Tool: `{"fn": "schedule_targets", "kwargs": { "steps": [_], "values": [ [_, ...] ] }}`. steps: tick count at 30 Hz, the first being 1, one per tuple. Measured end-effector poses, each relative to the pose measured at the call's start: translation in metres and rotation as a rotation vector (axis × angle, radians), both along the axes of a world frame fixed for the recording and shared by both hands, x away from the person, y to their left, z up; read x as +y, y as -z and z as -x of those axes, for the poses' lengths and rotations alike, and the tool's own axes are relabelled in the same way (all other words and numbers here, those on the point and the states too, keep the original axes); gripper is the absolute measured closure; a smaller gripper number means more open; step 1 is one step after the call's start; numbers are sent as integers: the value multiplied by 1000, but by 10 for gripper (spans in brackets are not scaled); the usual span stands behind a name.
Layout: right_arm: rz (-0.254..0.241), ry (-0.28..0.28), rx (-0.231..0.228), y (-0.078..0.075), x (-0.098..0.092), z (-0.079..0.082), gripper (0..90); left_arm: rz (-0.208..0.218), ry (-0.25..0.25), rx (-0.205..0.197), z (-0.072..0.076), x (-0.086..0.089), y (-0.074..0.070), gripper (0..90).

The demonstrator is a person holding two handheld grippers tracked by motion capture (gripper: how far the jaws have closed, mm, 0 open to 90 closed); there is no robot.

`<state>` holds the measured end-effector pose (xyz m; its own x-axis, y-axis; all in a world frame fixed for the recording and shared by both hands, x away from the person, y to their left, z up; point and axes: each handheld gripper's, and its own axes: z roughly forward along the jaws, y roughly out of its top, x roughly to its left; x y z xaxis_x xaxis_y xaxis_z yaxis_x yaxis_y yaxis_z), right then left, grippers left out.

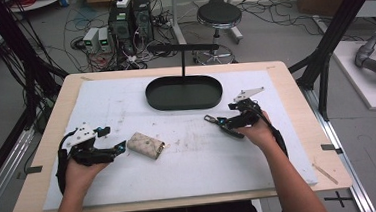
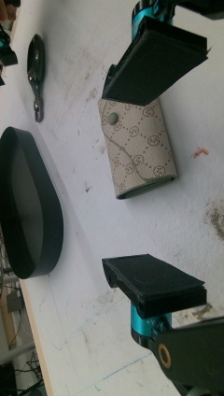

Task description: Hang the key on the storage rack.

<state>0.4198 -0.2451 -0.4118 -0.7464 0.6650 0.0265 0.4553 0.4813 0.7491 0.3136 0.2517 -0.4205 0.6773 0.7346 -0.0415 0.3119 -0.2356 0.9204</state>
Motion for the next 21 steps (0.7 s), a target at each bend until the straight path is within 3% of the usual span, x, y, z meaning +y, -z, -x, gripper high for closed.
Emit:
{"fn": "schedule_targets", "kwargs": {
  "steps": [8, 14, 16, 17, 18, 21],
  "values": [
    [42, -5, 63, 16, 19, -11, 325, -1, -2, 1, 1, 1, 0, 166],
    [126, -2, 121, 27, 24, -13, 539, -1, 7, 1, 0, 0, 0, 166],
    [147, 12, 94, 27, 25, -11, 635, -2, 6, 3, 0, 0, 0, 166],
    [144, 28, 91, 27, 25, -10, 745, -2, 5, 4, 1, -1, 0, 166],
    [141, 27, 87, 27, 25, -9, 793, -5, 8, 2, 1, 0, 0, 166],
    [146, 40, 69, 28, 27, -5, 828, -3, 7, -3, 2, -1, -1, 166]
  ]
}}
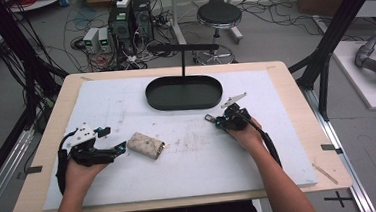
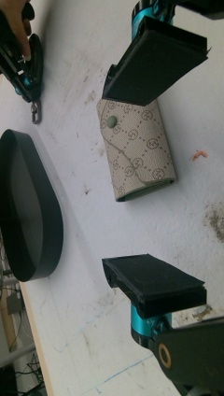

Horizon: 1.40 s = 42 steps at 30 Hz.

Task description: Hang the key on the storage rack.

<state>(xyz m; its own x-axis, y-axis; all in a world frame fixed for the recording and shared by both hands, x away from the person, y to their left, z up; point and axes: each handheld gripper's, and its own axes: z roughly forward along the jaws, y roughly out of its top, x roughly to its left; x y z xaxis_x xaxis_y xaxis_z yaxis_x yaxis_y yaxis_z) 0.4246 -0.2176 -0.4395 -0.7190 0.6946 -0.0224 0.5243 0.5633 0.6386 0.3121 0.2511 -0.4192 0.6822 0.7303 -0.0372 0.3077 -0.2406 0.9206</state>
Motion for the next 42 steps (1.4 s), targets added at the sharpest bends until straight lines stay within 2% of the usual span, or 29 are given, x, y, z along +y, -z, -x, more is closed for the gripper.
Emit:
{"fn": "schedule_targets", "kwargs": {
  "steps": [5, 7, 9, 10, 11, 12, 13, 14, 15, 17, 18, 21, 30, 31, 42],
  "values": [
    [-22, 24, 12, -1, -1, 1, 874, 1, 2, 0, 0, 0, 0, 166],
    [-39, 34, -2, -8, -4, 4, 884, -1, 3, 1, 0, 0, 0, 166],
    [-76, 40, -16, -14, -9, 5, 885, 1, 0, 1, 0, 0, 0, 166],
    [-76, 40, -16, -14, -9, 5, 885, 0, 3, 1, 0, 1, 0, 166],
    [-96, 44, -22, -18, -12, 6, 886, 1, 3, 0, 0, 0, 0, 166],
    [-142, 48, -23, -27, -17, 6, 886, -1, 2, 0, -1, 0, 0, 166],
    [-142, 48, -23, -27, -17, 6, 886, 0, 2, 1, 0, 0, 0, 166],
    [-171, 50, -35, -37, -20, 7, 886, 1, 3, 0, 0, 0, -1, 166],
    [-171, 50, -35, -37, -20, 7, 886, 1, 3, 0, 0, 0, -1, 166],
    [-193, 49, -54, -47, -22, 7, 885, 3, 5, -2, 0, 0, -1, 166],
    [-197, 49, -79, -56, -22, 7, 885, 5, 4, -3, 0, 0, -1, 167],
    [-210, 50, -97, -65, -22, 7, 885, 8, 2, -9, 1, 0, -2, 169],
    [-239, 72, -178, -103, -26, -8, 885, 13, 8, -7, 1, -1, -2, 169],
    [-253, 83, -184, -111, -27, -13, 885, 12, 7, -5, 1, -1, -2, 169],
    [-277, 128, -231, -145, -25, -40, 884, 15, 8, 0, 1, -3, -1, 169]
  ]
}}
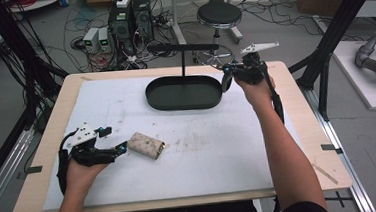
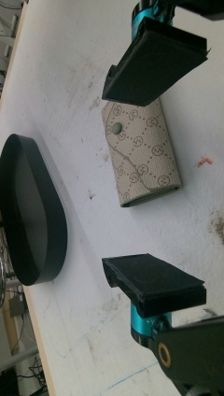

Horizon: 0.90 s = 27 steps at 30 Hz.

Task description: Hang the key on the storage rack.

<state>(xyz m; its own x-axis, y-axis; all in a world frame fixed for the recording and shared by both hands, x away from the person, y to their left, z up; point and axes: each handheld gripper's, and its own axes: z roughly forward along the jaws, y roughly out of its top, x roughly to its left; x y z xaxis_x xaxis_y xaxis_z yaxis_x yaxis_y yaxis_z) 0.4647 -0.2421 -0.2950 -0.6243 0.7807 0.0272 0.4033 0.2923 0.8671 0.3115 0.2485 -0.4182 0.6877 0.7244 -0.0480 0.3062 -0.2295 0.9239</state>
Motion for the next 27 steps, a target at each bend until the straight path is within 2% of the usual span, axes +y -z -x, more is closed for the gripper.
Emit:
{"fn": "schedule_targets", "kwargs": {
  "steps": [5, 13, 20, 27],
  "values": [
    [26, 20, -14, -11, 9, -15, 884, 4, -2, 1, 0, 1, 0, 169],
    [33, 45, -4, -15, 13, -33, 884, 5, -4, 3, 0, 2, 0, 169],
    [11, 68, 20, -10, 11, -46, 884, 5, -4, 8, -1, 2, 2, 169],
    [10, 79, 32, -4, 9, -52, 884, 8, -4, 15, -1, 2, 3, 169]
  ]
}}
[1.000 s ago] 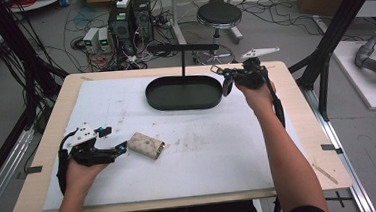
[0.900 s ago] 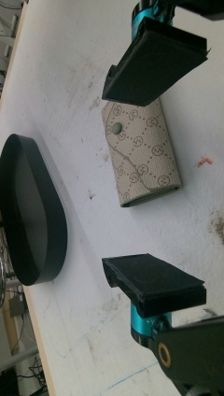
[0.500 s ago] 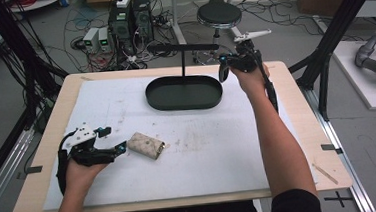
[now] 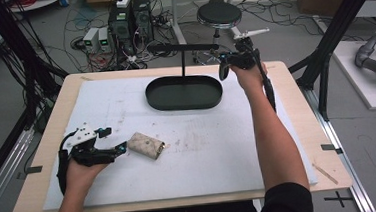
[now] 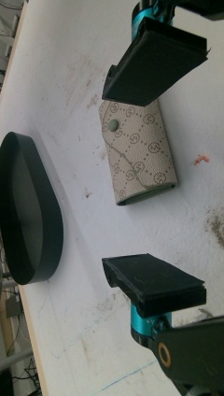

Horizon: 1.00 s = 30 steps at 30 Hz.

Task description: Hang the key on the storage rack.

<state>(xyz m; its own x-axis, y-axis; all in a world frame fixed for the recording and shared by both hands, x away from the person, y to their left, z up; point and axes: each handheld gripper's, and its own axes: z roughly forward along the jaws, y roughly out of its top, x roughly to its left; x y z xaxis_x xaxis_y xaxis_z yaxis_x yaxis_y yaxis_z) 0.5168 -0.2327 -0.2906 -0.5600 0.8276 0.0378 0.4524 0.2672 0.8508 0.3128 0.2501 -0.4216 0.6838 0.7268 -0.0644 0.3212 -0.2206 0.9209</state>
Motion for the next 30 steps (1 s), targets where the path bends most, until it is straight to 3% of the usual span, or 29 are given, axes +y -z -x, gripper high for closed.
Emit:
{"fn": "schedule_targets", "kwargs": {
  "steps": [7, 13, 16, 26, 30],
  "values": [
    [-3, 18, 14, 8, -1, -8, 882, -8, 3, 6, 0, -1, 1, 169],
    [2, 60, -7, 11, -3, -12, 849, -12, -1, 9, 0, 0, 2, 169],
    [-21, 82, -28, 9, -4, -10, 734, -6, -7, 7, 0, 1, 1, 169],
    [61, 54, -50, 0, -6, 8, 548, -17, 1, 6, 0, -2, 1, 169],
    [95, 46, -25, -1, -7, 15, 470, -17, 0, 8, 0, -2, 1, 169]
  ]
}}
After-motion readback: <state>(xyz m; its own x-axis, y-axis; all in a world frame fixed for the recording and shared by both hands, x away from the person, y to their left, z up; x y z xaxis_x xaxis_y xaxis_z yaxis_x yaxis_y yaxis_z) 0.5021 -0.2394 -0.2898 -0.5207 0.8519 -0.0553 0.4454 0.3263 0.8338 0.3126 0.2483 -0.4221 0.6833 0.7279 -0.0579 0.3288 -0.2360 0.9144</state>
